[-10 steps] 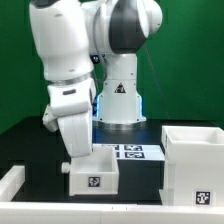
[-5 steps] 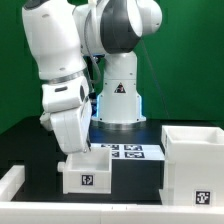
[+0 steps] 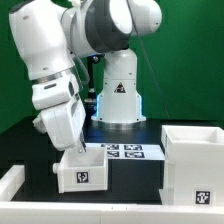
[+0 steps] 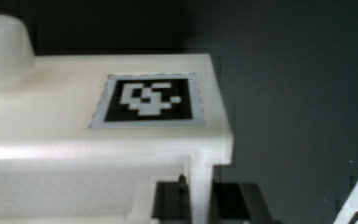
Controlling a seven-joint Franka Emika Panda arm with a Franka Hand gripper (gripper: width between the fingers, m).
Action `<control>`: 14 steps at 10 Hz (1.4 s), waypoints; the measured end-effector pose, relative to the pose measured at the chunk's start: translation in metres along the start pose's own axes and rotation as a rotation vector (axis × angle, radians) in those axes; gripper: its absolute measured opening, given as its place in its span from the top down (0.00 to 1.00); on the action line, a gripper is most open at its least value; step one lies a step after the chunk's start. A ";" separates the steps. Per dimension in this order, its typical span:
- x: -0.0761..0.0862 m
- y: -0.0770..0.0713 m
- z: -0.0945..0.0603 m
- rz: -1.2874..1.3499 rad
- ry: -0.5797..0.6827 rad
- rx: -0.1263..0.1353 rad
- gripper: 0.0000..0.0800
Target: Assemble drawer
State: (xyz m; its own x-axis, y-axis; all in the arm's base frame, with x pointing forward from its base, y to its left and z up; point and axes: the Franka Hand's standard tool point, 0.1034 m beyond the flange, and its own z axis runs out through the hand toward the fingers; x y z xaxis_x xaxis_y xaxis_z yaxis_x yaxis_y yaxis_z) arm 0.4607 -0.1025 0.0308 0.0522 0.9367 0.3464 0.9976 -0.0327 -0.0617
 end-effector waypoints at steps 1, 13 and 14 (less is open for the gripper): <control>0.003 0.002 0.004 0.023 0.009 0.003 0.95; 0.050 0.057 0.006 0.085 -0.093 -0.090 0.95; 0.058 0.061 0.006 0.095 -0.105 -0.097 0.95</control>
Offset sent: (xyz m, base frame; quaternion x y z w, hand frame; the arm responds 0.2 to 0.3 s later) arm 0.0000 0.0000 0.0000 0.0000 0.0000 0.0000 1.0000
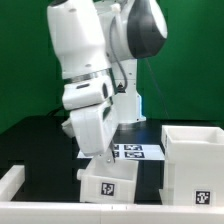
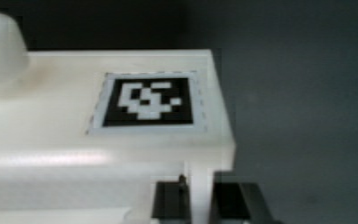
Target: Assemble drawer
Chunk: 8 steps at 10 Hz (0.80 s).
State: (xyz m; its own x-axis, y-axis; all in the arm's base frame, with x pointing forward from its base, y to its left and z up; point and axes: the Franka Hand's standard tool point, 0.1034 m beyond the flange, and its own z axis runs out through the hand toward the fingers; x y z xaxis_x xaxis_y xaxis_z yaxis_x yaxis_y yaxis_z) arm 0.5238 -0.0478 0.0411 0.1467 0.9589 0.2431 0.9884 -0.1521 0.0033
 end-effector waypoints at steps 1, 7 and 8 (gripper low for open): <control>0.004 0.000 0.000 0.006 -0.006 0.000 0.95; -0.001 0.011 -0.008 -0.014 -0.014 -0.025 0.95; 0.005 0.013 -0.008 -0.023 -0.009 -0.027 0.95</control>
Offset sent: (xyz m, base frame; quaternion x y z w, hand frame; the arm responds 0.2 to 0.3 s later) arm 0.0000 0.0000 0.0000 0.0000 0.0000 0.0000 1.0000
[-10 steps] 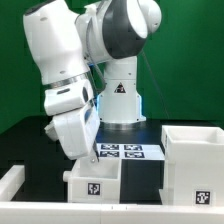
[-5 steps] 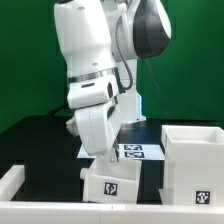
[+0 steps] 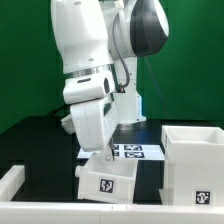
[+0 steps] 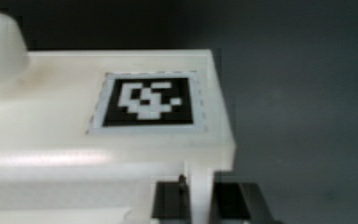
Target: Assemble drawer
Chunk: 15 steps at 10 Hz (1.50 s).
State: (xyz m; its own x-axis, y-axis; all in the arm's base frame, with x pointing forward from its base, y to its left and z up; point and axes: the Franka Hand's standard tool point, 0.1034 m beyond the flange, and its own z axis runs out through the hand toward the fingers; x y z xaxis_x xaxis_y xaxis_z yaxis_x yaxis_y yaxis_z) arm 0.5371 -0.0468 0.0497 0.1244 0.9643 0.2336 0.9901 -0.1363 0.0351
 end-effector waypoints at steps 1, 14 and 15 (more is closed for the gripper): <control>0.010 0.001 0.001 -0.003 0.000 0.001 0.95; 0.054 0.002 0.032 -0.025 0.008 0.035 0.95; 0.058 0.004 0.032 -0.020 0.005 0.021 0.95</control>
Offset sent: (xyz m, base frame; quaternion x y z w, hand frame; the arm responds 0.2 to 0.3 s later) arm 0.0079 0.0290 0.0021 -0.0047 -0.0137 0.0031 0.9999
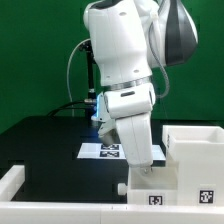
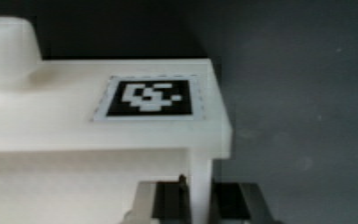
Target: Assemble drawer
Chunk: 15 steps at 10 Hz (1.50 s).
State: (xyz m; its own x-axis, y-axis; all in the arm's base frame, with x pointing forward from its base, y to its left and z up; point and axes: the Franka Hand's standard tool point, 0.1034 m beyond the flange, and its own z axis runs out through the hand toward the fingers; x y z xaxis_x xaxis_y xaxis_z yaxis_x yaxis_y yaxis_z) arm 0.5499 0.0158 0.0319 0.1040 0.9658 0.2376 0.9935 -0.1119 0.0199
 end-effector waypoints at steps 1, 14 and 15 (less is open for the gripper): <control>0.004 0.003 0.000 0.013 -0.005 -0.025 0.95; -0.032 0.028 -0.050 -0.046 -0.035 -0.054 0.19; -0.054 0.027 -0.047 -0.062 -0.037 -0.049 0.19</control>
Offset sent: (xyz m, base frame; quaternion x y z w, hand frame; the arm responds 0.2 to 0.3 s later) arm 0.0001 0.0171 0.0015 -0.0027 0.0035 0.0088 1.0000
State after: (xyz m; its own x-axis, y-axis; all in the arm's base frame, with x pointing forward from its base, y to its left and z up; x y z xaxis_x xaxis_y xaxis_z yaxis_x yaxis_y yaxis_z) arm 0.5686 -0.0506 0.0647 0.0446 0.9791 0.1982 0.9947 -0.0618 0.0816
